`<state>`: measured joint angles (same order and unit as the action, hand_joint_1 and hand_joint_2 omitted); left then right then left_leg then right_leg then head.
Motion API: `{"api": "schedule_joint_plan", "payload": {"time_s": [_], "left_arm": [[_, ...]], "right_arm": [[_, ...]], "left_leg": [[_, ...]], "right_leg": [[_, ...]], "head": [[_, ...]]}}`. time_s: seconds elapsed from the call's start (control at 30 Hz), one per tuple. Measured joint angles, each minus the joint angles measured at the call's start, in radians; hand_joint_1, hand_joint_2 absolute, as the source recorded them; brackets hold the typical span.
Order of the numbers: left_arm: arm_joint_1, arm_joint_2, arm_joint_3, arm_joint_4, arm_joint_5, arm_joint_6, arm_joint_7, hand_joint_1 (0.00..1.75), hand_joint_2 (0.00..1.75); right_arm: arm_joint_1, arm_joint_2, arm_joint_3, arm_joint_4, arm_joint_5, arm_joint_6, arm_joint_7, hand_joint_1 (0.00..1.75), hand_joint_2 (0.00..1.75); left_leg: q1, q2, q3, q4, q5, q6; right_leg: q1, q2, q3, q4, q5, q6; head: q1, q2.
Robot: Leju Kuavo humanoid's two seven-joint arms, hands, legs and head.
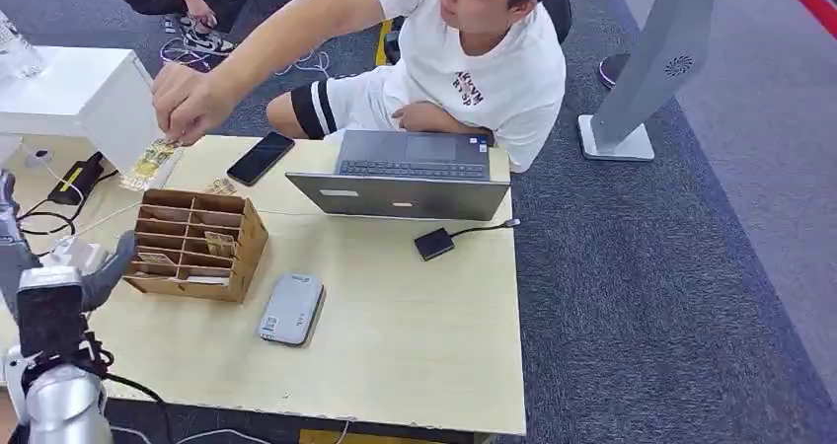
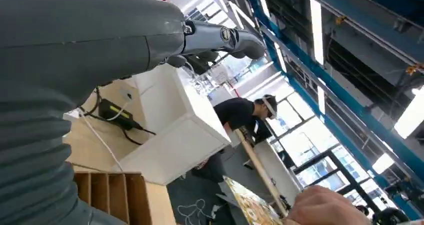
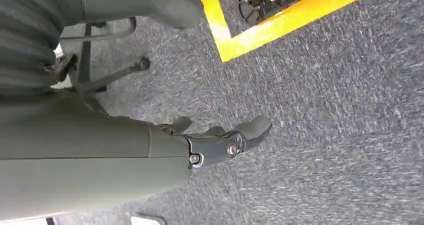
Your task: Pass the card to the sensor for recognition and then transmit it.
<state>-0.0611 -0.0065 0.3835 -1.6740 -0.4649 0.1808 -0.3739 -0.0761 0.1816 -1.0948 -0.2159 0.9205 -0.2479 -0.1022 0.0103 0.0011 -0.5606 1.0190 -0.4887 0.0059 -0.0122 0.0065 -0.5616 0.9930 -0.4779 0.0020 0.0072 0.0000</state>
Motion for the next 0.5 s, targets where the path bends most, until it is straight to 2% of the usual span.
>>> {"api": "schedule_joint_plan", "payload": {"time_s": [0.5], "left_arm": [[-0.255, 0.095, -0.25, 0.21, -0.321, 0.075, 0.147, 0.0, 1.75]], "right_arm": [[-0.004, 0.003, 0.056, 0.007, 0.08, 0.021, 0.032, 0.0, 1.75]], "left_leg": [[0.0, 0.0, 0.0, 0.0, 0.001, -0.001]], "right_leg": [[0.0, 0.0, -0.001, 0.0, 0.001, -0.001]], "head": [[0.0, 0.0]]}}
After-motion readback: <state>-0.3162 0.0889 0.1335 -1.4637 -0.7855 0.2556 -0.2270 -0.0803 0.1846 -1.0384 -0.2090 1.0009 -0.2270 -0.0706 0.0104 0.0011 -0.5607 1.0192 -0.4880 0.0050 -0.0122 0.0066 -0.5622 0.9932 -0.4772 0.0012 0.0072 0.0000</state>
